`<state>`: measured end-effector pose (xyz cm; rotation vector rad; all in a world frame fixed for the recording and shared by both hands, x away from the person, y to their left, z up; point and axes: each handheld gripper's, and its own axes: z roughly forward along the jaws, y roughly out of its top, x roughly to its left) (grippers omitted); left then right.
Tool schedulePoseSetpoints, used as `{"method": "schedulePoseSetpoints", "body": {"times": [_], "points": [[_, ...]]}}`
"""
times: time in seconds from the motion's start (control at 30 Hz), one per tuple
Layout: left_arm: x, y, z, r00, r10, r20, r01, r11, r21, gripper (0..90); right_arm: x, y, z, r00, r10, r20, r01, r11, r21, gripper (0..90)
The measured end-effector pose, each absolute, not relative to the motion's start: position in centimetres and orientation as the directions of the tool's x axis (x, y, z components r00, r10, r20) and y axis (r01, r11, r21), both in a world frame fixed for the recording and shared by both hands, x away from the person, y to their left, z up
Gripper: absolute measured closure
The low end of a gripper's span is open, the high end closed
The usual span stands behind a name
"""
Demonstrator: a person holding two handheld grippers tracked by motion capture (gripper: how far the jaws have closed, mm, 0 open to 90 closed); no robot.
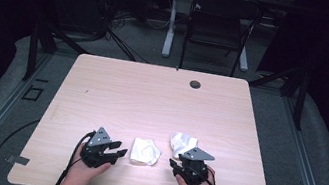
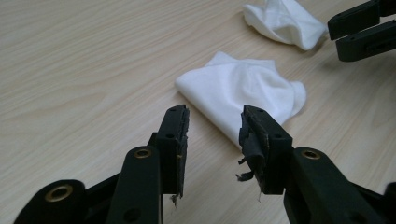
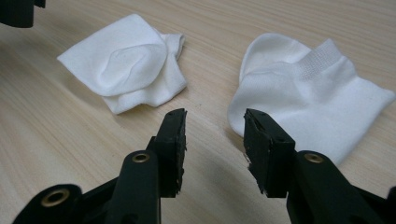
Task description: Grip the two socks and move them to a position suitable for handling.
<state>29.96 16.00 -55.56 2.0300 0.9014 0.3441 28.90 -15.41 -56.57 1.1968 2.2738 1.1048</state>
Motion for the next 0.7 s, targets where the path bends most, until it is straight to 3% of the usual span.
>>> {"method": "schedulePoseSetpoints", "body": {"times": [0.57,0.7], "points": [[30.9,8.5,-56.0,0.761,0.648,-0.028,0.435,-0.478,0.763,67.0,29.0,-16.0,-56.3,-0.564,0.822,0.08,0.553,0.304,0.776,59.1],[31.5,8.0,-56.5,0.742,0.67,-0.008,0.442,-0.48,0.758,67.9,29.1,-16.1,-56.4,-0.558,0.825,0.093,0.562,0.293,0.774,59.2]]}}
